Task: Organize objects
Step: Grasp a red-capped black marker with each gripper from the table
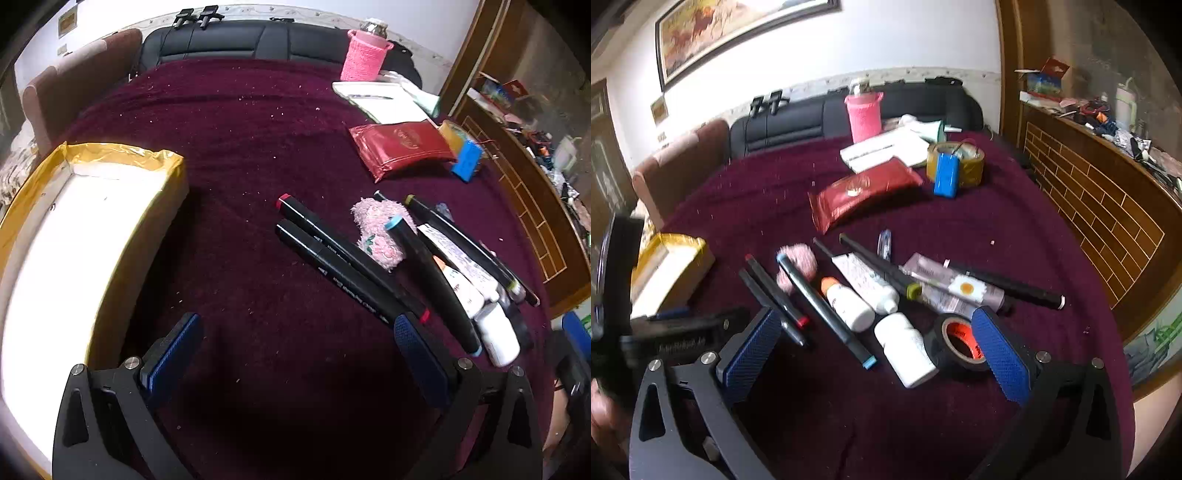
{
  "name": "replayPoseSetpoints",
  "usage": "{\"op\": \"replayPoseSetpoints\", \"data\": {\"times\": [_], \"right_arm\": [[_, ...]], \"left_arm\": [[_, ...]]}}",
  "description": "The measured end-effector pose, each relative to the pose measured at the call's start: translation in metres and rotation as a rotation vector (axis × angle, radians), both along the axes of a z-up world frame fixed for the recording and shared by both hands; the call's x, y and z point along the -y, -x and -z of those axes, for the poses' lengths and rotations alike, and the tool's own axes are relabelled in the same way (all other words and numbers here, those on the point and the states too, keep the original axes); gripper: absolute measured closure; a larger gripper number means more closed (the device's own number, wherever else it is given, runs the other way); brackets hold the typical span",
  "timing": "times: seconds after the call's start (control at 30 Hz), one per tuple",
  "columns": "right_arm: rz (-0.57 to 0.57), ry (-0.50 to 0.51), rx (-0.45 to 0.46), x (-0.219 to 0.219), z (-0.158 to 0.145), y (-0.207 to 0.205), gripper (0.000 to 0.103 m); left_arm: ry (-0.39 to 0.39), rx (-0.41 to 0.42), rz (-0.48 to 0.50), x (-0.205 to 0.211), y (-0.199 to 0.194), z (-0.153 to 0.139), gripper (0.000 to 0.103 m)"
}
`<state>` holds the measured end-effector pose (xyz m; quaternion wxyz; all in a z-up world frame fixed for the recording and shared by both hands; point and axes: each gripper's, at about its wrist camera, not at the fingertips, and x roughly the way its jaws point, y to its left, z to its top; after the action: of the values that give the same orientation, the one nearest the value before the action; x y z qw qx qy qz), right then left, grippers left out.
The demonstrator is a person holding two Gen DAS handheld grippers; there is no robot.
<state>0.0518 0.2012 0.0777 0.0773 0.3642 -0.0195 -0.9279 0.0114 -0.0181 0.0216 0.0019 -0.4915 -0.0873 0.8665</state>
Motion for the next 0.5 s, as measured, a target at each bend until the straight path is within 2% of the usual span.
{"op": "replayPoseSetpoints", "data": {"times": [0.13, 0.23, 0.43, 0.47, 0.5], "right_arm": [[0.018, 0.035, 0.015, -0.014, 0.006, 0.004, 0.0], [0.032, 0.078, 0.027, -0.024, 0.008, 0.005, 0.0], [0.049, 0.087, 0.033, -0.036, 0.009, 0.005, 0.0], [0.049, 0.086, 0.035, -0.037, 0.009, 0.006, 0.0], [0.047, 0.085, 0.036, -0.038, 0.009, 0.005, 0.0]], "left_arm": [[0.044, 0.006, -0.036, -0.009, 0.007, 0.003, 0.002], [0.114, 0.012, -0.039, -0.02, 0.016, 0.007, 0.002], [0.218, -0.021, 0.005, -0.033, 0.021, 0.004, 0.002], [0.228, -0.022, 0.016, -0.032, 0.021, 0.003, 0.006], [0.238, -0.016, 0.022, -0.03, 0.022, 0.003, 0.02]]}}
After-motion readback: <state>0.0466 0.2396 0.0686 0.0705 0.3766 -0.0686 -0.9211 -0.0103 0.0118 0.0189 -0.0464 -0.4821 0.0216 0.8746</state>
